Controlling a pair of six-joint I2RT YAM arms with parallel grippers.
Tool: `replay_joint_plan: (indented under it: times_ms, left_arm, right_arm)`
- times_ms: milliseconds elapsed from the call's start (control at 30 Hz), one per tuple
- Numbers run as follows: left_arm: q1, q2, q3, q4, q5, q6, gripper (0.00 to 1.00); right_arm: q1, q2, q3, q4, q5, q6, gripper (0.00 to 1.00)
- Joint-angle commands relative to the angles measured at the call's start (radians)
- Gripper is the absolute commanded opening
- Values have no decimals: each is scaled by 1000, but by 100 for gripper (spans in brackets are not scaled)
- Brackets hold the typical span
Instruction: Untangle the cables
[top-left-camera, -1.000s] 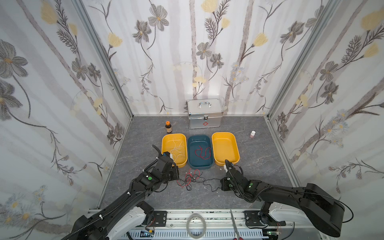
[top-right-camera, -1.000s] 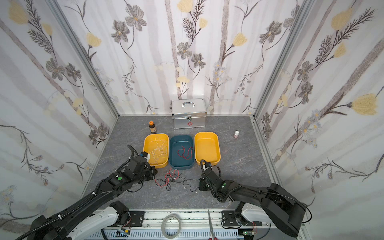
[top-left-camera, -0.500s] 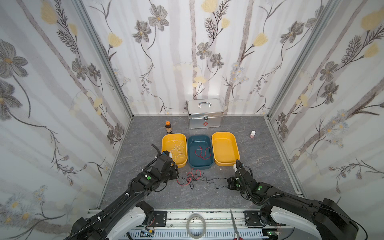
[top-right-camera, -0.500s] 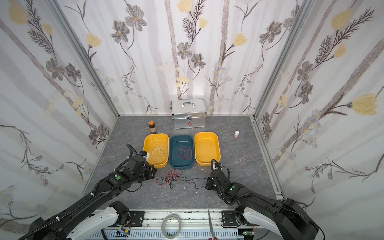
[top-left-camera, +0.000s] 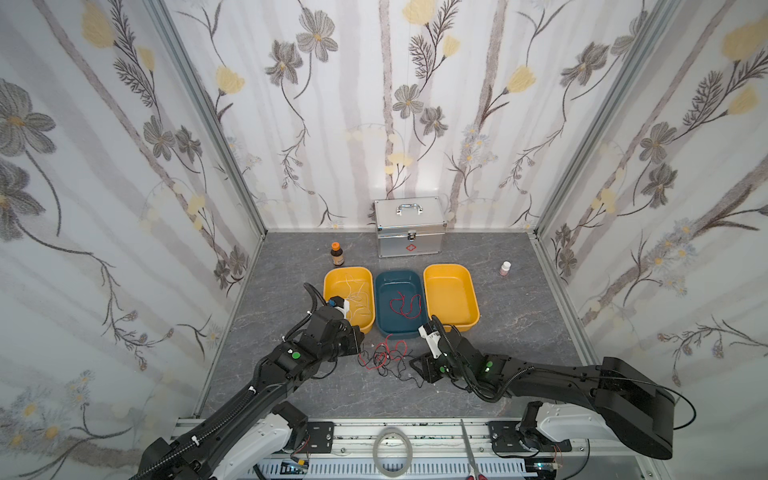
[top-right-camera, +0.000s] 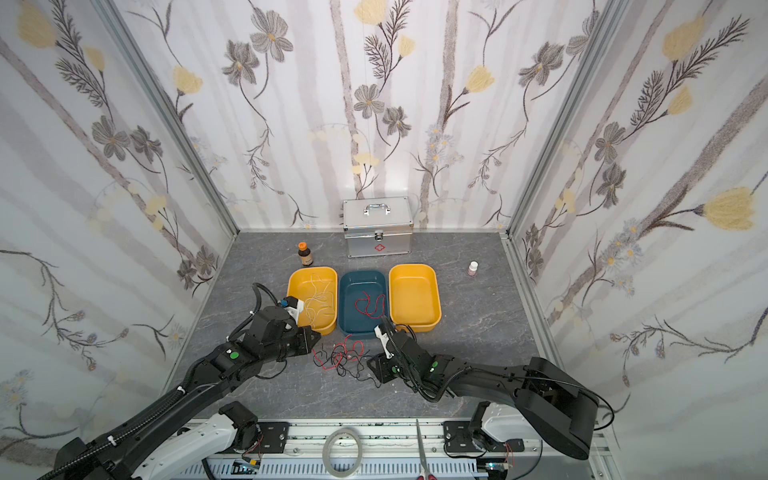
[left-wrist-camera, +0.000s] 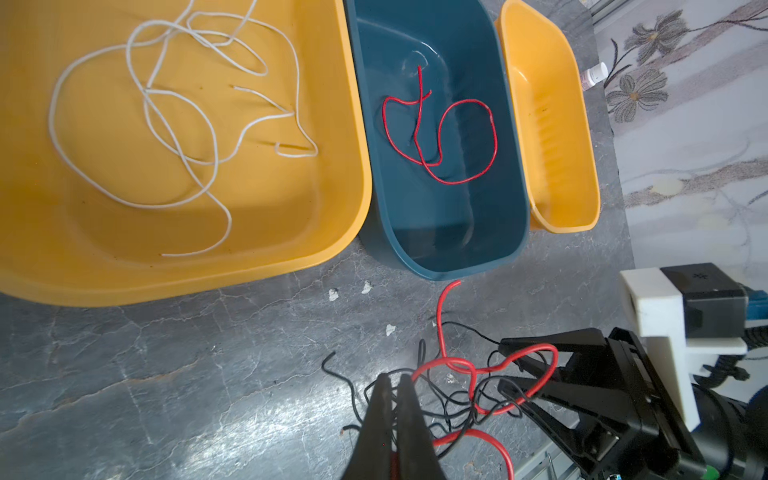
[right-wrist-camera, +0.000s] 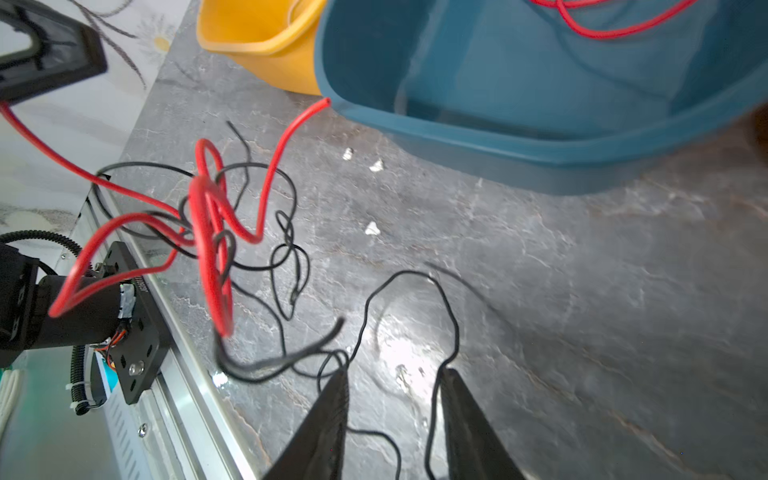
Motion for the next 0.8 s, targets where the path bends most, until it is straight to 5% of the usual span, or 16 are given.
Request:
replay_joint_plan:
  times_ms: [0,333,567,767]
  left_arm:
    - [0,-1,20,25,23,-18,0]
    - [-17,60,41,-16,-5,13,0]
    - [-45,138,83,-77,-28,62,0]
    - [-108,208,131,-80,-13,103,0]
  right_arm:
    - [14,7,31,71,-21,-31,42]
    - [-1,-140,70,-213,142,-83,51]
    - [-8,-227,48,-240,140,-105,55]
    - [0,-195,64,-131,25,-132,55]
